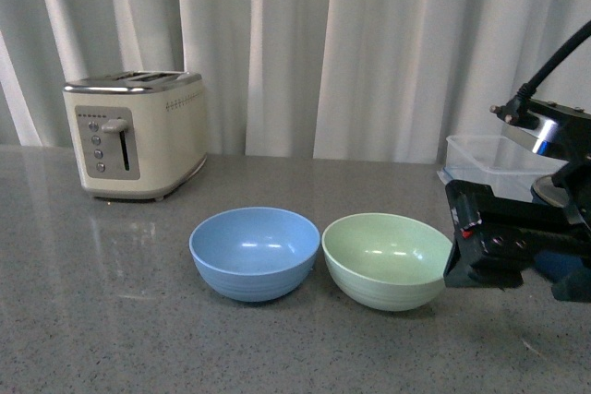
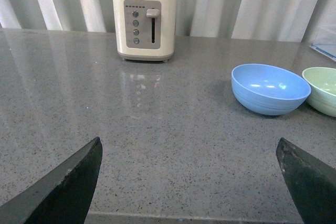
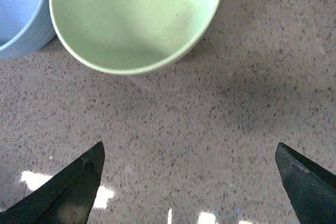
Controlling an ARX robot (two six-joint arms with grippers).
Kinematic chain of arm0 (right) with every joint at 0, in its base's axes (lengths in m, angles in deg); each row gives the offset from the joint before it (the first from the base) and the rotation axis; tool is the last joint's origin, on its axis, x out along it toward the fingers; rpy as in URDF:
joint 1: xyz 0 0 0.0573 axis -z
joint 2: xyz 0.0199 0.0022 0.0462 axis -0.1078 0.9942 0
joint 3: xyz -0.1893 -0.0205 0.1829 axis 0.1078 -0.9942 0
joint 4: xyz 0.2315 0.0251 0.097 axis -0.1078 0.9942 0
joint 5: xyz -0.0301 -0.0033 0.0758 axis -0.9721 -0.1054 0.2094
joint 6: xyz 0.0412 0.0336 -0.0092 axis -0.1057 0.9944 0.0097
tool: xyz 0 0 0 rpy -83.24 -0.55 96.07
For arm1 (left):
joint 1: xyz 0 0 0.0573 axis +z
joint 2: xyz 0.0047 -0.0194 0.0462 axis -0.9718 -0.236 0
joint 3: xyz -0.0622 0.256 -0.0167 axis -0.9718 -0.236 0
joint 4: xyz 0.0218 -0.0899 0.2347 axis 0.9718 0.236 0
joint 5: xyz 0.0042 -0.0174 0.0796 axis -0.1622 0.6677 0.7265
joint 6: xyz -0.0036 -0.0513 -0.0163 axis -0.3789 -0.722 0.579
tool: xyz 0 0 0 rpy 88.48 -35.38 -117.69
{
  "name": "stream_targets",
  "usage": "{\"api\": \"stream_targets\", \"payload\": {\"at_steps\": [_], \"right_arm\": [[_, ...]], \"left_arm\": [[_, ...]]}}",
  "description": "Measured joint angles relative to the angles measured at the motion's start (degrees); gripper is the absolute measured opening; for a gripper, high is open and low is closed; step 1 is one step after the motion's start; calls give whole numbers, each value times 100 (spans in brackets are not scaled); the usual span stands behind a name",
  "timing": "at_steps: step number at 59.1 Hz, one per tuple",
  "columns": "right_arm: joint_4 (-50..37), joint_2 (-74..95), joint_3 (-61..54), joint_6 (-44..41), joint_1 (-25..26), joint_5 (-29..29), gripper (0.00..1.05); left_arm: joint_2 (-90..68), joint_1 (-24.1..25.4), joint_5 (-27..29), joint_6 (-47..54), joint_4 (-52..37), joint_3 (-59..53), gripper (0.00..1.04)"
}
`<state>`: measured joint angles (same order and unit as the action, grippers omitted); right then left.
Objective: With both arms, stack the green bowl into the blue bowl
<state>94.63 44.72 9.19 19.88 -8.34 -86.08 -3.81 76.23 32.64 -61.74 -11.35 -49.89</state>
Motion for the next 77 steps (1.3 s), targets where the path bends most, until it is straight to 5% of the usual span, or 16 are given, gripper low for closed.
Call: {"api": "stream_targets", "payload": {"at_steps": [31,77], "right_arm": [[-22,1641,1646,-289,317,59,95],[-227,2430,2017,-446,409,127,95]], "left_arm": [[0,0,0,0,0,2,98],[0,0,-2,0,0,0,98]]}}
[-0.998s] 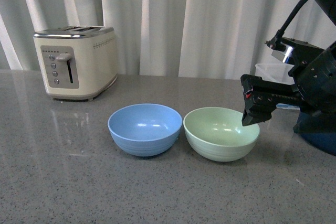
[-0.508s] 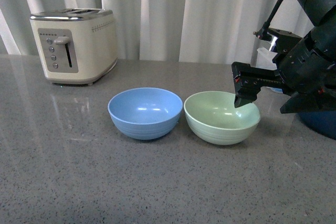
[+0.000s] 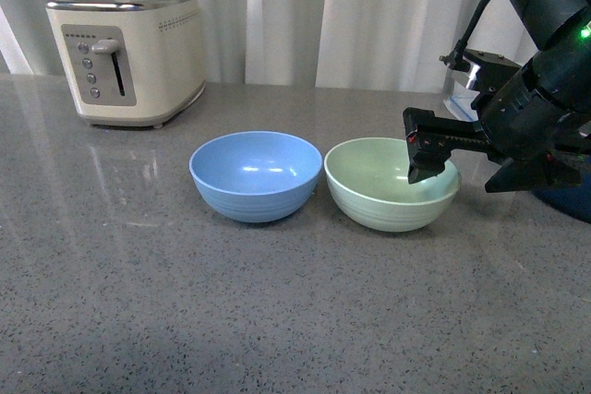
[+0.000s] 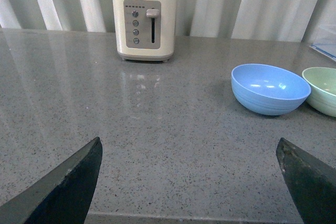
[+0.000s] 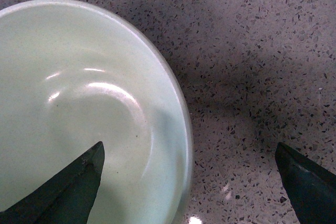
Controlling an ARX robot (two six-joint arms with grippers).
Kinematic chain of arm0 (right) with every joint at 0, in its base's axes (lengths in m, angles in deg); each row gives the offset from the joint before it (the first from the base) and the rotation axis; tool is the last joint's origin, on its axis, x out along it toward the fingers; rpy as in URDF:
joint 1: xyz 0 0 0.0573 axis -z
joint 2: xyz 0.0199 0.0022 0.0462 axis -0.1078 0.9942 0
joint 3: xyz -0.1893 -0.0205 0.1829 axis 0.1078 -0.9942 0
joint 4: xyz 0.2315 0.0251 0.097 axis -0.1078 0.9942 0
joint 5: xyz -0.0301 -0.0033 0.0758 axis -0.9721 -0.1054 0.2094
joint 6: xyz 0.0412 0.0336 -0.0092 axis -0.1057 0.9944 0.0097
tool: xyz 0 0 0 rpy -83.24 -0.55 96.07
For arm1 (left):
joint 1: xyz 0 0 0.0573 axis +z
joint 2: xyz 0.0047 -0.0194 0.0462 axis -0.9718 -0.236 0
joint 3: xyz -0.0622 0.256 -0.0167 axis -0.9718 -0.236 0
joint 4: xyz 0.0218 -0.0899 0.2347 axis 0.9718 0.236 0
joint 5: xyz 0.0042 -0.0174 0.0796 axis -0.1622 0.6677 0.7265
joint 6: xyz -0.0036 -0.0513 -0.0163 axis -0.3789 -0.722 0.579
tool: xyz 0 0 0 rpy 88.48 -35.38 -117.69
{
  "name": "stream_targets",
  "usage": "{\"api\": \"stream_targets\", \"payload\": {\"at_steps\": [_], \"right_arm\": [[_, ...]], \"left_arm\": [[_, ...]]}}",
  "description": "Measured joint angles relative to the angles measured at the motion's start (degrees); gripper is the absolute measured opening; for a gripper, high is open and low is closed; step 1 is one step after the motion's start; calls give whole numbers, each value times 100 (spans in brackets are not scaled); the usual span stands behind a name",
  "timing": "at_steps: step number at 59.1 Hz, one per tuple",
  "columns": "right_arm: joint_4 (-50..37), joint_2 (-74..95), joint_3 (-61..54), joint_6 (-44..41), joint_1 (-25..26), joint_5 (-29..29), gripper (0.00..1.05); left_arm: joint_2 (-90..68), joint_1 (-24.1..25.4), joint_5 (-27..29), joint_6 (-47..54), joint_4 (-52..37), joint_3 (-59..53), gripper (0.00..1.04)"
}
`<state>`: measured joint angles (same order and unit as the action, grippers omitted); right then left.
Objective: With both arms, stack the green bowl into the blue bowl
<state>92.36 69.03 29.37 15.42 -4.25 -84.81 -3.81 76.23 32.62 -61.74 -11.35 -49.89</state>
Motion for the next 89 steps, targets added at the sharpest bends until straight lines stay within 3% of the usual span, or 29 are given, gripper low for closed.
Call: {"api": "stream_targets", "payload": {"at_steps": [3,22,39,71,89], "right_arm": [[-50,20,0,-2,11,-4,93],[-216,22,-11,-33,22,96,40],[-258,-13,-149,-17,42,111,1],[140,-310,302,-203,195,199,1],[426,-501,1117,-245,-337,629,1]], "left_arm": [[0,0,0,0,0,0,98],[0,0,2,0,0,0,98],[0,0,2,0,0,0,98],[0,0,2,0,0,2,98],[0,0,2,0,0,0,98]]}}
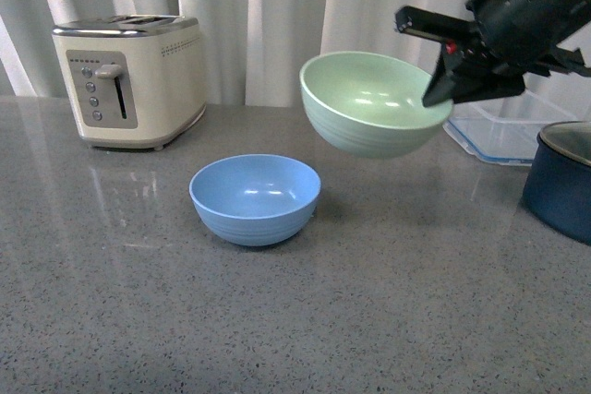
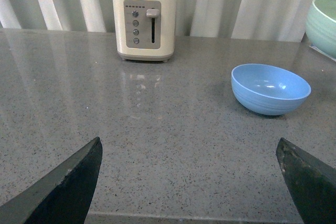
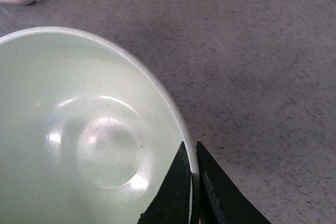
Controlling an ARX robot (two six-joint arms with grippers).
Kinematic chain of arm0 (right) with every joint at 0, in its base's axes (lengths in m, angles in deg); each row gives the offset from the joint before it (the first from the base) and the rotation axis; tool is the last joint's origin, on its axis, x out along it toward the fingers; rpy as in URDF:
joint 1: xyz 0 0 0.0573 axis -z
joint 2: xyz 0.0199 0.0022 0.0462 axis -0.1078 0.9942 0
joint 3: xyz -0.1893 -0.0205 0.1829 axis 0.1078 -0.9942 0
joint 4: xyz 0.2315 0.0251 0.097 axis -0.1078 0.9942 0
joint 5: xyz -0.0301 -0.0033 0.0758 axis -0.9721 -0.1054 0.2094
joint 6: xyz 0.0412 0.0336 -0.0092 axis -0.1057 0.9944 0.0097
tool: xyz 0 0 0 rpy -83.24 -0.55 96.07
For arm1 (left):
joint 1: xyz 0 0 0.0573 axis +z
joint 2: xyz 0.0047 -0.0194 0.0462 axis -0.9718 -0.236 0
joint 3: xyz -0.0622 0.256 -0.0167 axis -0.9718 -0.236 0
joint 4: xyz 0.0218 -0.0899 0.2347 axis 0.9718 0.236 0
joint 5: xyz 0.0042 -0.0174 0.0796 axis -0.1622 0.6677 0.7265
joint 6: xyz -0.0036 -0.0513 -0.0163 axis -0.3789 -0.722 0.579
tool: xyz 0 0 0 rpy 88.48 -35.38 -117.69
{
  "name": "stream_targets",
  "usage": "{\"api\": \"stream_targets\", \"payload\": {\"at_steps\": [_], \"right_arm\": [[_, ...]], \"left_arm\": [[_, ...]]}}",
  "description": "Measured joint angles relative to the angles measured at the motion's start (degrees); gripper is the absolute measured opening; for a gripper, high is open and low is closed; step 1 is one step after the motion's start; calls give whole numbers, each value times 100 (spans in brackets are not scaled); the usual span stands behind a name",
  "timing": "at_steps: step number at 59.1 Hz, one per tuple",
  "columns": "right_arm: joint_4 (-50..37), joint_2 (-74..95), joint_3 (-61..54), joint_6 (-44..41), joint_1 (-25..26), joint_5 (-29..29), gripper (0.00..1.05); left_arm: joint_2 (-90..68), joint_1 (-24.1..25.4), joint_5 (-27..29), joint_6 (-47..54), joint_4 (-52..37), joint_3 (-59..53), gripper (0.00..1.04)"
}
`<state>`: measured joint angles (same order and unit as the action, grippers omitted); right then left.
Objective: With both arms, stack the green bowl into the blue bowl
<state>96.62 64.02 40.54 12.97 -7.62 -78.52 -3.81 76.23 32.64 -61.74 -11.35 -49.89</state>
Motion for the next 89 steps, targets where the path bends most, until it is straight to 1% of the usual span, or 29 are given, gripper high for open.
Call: {"api": "stream_targets", "payload": {"at_steps": [17,30,43,64,72,73,79,80,83,84,86,88,89], "right_arm": [[11,203,197,-90,-619,166,1],[11,610,476,-109,-822,249,1],[35,1095,861,-144,-863,282,1],[-195,1375,911,-70,-651,382,1],[-234,1375,846,74,-581,396,28],[-249,1375,815,87,-568,400,33],[-334,1290,573,164,-507,455,54],[-358,1235,494,175,-487,474,60],[-385,1132,374,179,-455,474,67],[-420,1032,264,179,-424,474,72],[-472,872,116,177,-378,468,79],[-509,774,33,177,-345,470,82],[-557,667,-66,177,-313,470,86]], "left_arm": [[0,0,0,0,0,0,98],[0,0,-2,0,0,0,98],[0,0,-2,0,0,0,98],[0,0,0,0,0,0,98],[0,0,0,0,0,0,98],[0,0,0,0,0,2,98],[0,0,0,-2,0,0,98],[0,0,0,0,0,2,98],[0,0,0,0,0,0,98],[0,0,0,0,0,0,98],[0,0,0,0,0,2,98],[0,0,0,0,0,2,98],[0,0,-2,0,0,0,98]]}}
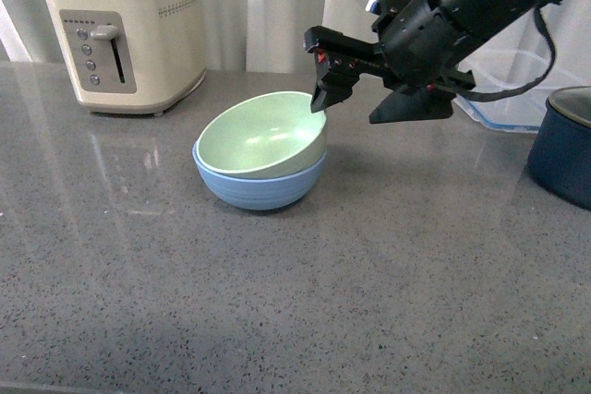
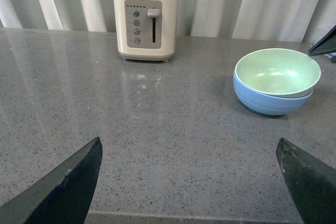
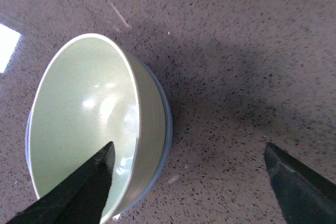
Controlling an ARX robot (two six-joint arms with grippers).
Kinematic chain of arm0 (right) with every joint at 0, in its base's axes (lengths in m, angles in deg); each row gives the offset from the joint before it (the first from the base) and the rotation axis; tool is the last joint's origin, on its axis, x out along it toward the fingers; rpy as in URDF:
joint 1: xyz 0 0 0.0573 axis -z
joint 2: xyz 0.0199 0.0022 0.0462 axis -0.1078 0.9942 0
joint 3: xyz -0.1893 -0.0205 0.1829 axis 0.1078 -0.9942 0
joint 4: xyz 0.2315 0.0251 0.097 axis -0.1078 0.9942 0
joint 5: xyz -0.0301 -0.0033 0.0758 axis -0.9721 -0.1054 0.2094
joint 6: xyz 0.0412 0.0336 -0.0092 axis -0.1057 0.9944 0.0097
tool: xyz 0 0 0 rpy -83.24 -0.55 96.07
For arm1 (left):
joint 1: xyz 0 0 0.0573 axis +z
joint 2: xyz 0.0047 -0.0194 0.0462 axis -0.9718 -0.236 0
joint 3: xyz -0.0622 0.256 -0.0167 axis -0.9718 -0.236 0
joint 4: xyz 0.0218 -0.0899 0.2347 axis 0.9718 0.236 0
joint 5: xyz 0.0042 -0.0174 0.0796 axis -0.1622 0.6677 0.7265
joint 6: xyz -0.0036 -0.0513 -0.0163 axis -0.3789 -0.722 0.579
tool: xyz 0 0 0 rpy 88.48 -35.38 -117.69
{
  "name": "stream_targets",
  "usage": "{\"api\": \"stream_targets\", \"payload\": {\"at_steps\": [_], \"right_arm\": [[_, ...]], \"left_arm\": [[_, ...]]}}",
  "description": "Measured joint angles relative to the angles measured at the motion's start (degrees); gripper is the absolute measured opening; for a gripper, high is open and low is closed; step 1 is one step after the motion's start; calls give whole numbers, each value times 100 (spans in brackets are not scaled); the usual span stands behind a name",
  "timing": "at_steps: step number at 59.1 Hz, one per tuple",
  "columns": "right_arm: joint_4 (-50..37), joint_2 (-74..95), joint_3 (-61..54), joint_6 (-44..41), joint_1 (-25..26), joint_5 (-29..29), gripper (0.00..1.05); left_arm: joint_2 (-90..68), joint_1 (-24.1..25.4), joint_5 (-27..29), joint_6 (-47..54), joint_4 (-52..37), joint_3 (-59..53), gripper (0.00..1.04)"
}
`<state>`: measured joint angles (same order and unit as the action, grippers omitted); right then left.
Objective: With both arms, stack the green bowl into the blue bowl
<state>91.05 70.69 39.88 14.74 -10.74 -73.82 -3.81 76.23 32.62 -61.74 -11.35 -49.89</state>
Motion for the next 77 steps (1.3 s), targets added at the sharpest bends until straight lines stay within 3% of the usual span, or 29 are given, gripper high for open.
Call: {"api": "stream_targets", "payload": {"at_steps": [5,27,36,38,40,42,47,54,62,77], "right_arm": [[-170,-431,-387,-13,138,-9,97],[-649,-2916,-3049,-275,1237,-269,95],[-684,-3248,-3329,-378,1342,-321,95],[-1469,-3322,-3646,-507,1283,-774,90],[-3060,-3447,-4332,-654,1228,-1530,82],[-4409,-3585,-5007,-763,1224,-1871,73],[-6214,-4022,-6081,-863,1276,-1956,53],[-6671,-4481,-6684,-894,1360,-1923,34],[-6773,-4988,-7458,-920,1639,-1593,2],[-6682,-5888,-8231,-935,1685,-1591,1]], "left_arm": [[0,0,2,0,0,0,98],[0,0,2,0,0,0,98],[2,0,-2,0,0,0,98],[0,0,-2,-2,0,0,98],[0,0,-2,0,0,0,98],[0,0,2,0,0,0,98],[2,0,11,0,2,0,98],[0,0,2,0,0,0,98],[2,0,13,0,0,0,98],[0,0,9,0,0,0,98]]}}
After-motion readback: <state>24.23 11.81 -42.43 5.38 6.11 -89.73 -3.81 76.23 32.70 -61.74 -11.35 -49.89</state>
